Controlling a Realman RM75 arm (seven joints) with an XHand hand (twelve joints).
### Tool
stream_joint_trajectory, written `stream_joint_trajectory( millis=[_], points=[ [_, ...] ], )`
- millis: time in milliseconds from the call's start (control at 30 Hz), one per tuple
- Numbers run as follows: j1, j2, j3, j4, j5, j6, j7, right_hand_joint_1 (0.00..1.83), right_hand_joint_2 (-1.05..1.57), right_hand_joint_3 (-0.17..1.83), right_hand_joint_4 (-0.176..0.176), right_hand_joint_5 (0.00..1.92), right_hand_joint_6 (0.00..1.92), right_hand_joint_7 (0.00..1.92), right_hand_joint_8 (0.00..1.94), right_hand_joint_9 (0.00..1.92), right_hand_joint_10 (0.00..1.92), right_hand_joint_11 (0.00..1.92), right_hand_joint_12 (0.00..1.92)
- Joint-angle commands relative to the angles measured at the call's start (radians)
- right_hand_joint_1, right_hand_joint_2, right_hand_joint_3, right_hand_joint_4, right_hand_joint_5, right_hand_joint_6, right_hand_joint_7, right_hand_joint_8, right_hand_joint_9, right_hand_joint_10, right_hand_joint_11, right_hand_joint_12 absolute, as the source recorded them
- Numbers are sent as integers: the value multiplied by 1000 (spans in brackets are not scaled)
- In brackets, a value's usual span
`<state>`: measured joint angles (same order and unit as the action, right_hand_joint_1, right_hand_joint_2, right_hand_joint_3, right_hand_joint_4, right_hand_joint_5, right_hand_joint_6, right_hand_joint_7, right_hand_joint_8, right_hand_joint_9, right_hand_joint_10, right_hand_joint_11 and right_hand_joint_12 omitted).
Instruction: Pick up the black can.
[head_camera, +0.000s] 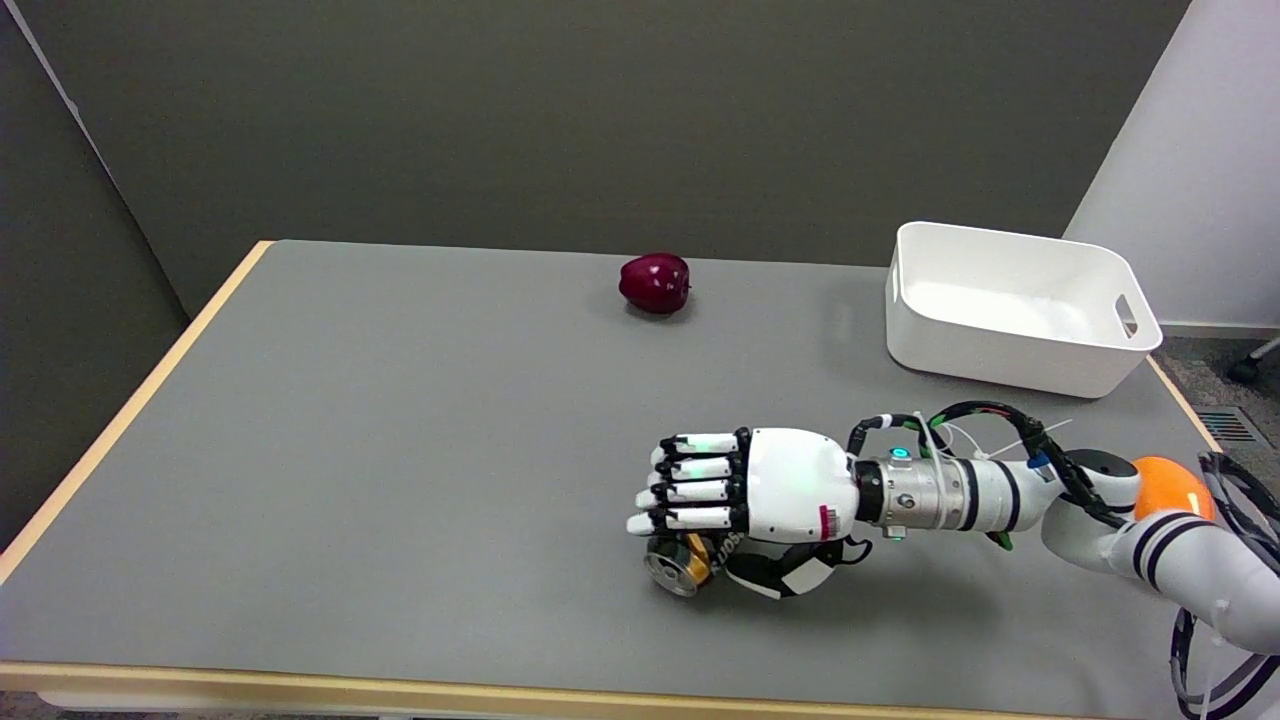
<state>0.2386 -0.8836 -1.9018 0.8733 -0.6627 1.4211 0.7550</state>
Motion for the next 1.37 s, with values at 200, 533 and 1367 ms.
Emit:
stream_joint_trajectory(
  millis=[200, 533, 1367],
  points=[
    [47, -13, -57, 13, -10, -66, 8, 1117, 922, 644, 53, 414, 1098, 683, 1116, 601, 1149, 372, 1438],
    [50, -13, -34, 55, -12, -96, 26, 1159, 1194, 209, -128, 496, 1657, 819, 1326, 675, 1261, 465, 1566],
    [-3, 65, 572, 188, 264, -231, 49, 1190, 1172, 194, -156, 539, 1563, 874, 1318, 773, 1298, 619, 1617]
  ],
)
